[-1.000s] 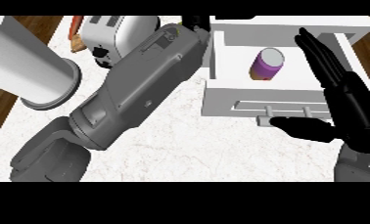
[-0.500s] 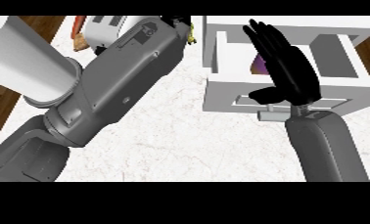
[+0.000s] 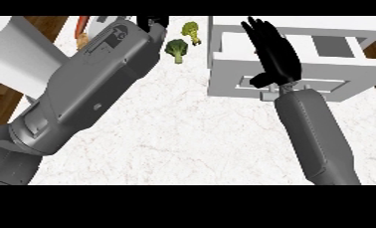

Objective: Pick up the can, place it into the drawer and close the drawer

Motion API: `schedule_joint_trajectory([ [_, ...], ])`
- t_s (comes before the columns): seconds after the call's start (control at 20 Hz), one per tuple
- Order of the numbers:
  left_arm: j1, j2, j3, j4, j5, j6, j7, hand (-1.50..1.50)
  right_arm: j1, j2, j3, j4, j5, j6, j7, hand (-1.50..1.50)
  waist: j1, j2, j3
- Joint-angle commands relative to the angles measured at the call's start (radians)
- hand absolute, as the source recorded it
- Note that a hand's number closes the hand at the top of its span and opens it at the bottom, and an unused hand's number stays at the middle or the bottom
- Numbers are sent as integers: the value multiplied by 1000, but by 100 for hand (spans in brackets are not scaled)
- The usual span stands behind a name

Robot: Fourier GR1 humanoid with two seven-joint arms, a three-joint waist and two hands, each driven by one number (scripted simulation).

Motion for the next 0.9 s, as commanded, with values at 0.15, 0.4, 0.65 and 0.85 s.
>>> schedule_joint_trajectory([
  [0.15, 79, 80, 3, -127, -29, 0, 49, -150, -109, -20, -64, 318, 59, -215, -33, -150, 10, 7, 3],
  [0.4, 50, 101, 8, -153, -61, 30, 87, -150, -248, -2, -94, 459, 88, -286, 6, -150, 9, 11, 4],
  [0.65, 104, 99, 10, -205, -69, 25, 91, -150, -271, -27, -133, 594, 86, -414, -56, -150, 23, 18, 4],
  [0.85, 123, 156, 32, -226, -70, -32, 105, -150, -356, -26, -154, 670, 107, -467, -12, -150, 37, 23, 4],
])
